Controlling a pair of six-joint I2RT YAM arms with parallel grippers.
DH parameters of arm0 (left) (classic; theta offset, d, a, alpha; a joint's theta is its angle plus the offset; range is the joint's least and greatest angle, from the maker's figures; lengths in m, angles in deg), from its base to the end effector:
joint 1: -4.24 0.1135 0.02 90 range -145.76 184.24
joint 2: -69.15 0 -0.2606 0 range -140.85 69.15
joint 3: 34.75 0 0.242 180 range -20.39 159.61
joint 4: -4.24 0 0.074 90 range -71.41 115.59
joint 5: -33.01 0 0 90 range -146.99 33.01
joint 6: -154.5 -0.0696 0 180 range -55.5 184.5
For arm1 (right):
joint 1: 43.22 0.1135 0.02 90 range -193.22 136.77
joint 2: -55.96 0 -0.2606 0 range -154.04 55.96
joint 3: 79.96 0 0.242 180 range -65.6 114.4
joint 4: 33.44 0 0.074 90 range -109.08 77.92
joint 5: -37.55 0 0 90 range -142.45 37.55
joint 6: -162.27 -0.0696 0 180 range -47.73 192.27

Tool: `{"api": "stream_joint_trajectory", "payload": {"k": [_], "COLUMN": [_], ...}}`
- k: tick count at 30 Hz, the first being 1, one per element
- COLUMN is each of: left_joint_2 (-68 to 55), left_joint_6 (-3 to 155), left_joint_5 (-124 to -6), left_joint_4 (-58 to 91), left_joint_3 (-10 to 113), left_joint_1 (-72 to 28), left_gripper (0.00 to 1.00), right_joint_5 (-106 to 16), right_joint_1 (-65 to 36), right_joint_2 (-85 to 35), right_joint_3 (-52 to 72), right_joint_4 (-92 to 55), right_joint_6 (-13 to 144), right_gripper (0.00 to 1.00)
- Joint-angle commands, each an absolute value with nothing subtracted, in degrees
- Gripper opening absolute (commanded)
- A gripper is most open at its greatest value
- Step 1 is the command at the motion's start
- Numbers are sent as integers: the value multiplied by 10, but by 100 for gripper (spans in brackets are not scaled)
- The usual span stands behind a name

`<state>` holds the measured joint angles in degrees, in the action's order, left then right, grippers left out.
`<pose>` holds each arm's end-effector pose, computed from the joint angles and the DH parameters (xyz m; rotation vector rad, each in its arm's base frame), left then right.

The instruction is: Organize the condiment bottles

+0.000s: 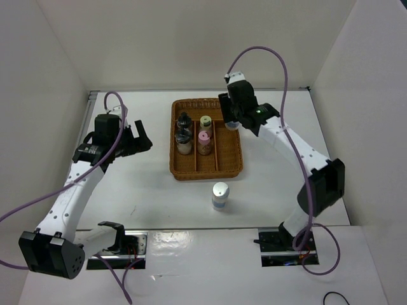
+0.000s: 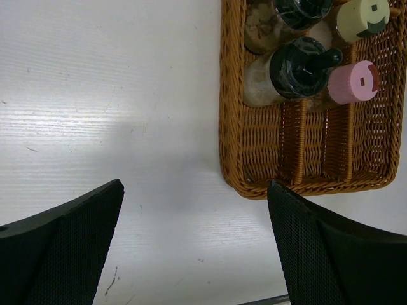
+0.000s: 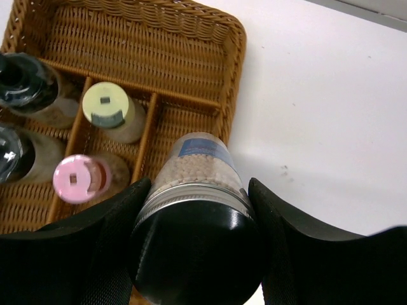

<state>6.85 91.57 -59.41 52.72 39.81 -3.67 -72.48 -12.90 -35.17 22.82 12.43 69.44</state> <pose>0.2483 -0.0375 0.3108 -0.3475 2.2021 -0.3847 0.3378 0.1700 0.3445 -0.3110 2.1048 -0.0387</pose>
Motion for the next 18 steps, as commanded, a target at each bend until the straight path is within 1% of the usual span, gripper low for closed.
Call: {"api": "stream_joint_trajectory", "payload": {"k": [1, 10, 17, 18], "left_joint_2": [59, 14, -27, -27], "left_joint_6": [908, 897, 886, 886], "left_joint_5": [-595, -602, -613, -619], "left_joint_4": [503, 498, 498, 498], "left_joint_3": [405, 436, 466, 466], "left_joint_1": [-27, -9, 8, 8], "left_gripper": [99, 99, 99, 99], "right_joint_5": [-720, -692, -678, -673], "right_joint_1": [-139, -170, -176, -176], "right_joint_2": [-401, -541, -579, -579], "right_joint_3": [275, 349, 349, 349], "right_joint_4": [22, 1, -12, -12], "right_joint_6": [719, 741, 741, 736], "right_gripper": [37, 37, 37, 40]}}
